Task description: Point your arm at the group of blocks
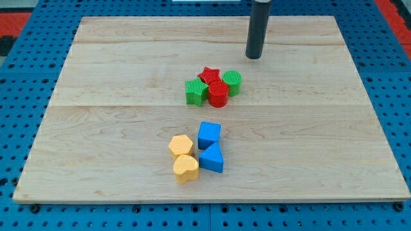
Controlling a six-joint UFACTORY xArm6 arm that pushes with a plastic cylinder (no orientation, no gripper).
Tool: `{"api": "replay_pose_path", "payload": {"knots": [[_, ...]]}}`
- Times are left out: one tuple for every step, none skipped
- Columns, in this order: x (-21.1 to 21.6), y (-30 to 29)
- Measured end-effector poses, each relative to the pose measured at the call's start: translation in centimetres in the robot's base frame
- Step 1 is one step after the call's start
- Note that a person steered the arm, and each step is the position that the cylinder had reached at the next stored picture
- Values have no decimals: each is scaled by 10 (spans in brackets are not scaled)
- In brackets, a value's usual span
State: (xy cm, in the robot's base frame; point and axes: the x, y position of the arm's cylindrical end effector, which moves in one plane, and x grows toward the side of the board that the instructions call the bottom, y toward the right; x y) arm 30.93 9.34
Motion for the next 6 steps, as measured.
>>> {"api": "replay_pose_path", "payload": {"knots": [[-6,12],[21,34],[99,38],[198,27],[263,-15],[297,-81]]}}
